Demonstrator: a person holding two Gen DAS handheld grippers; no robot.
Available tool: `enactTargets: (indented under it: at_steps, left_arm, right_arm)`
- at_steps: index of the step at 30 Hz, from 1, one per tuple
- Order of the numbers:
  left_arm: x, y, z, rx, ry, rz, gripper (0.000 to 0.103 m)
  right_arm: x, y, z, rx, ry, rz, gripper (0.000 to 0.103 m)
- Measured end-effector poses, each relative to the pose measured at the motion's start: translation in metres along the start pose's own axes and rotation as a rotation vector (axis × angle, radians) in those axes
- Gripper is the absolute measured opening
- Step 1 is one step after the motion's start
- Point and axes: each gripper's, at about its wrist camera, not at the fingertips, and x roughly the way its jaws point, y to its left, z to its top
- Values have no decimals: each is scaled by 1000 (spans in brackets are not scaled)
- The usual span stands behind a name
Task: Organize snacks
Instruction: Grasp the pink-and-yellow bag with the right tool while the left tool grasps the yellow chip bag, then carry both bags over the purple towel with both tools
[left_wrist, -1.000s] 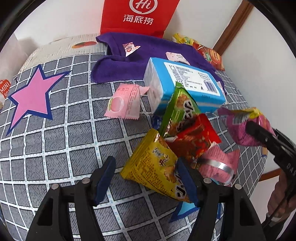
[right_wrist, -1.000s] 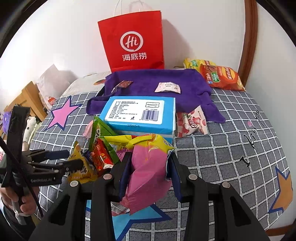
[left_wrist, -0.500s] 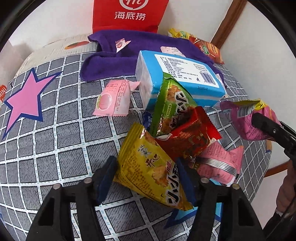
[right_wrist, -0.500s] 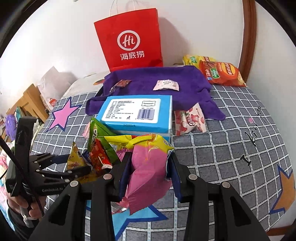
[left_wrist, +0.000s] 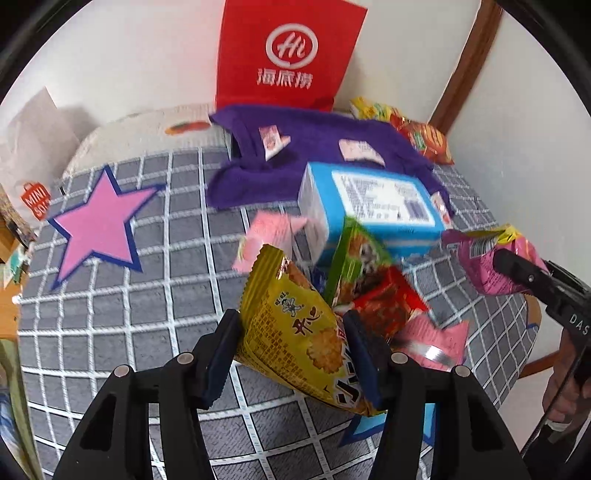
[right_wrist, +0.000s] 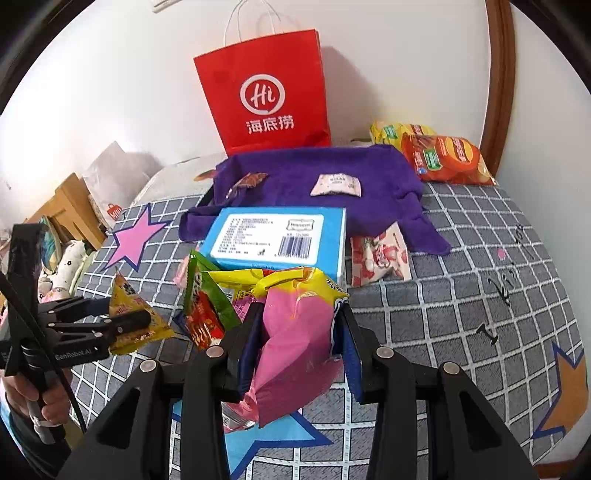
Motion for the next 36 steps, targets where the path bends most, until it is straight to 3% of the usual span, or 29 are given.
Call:
enactTargets:
  at_steps: [20, 36]
  left_arm:
    - [-10, -10, 116, 15, -137, 37, 55]
    - [42, 3, 204, -15, -164, 16, 55]
  right_arm:
    - [-4, -22, 105, -17, -107, -60, 39]
    - [66, -16, 189, -50, -116, 6, 39]
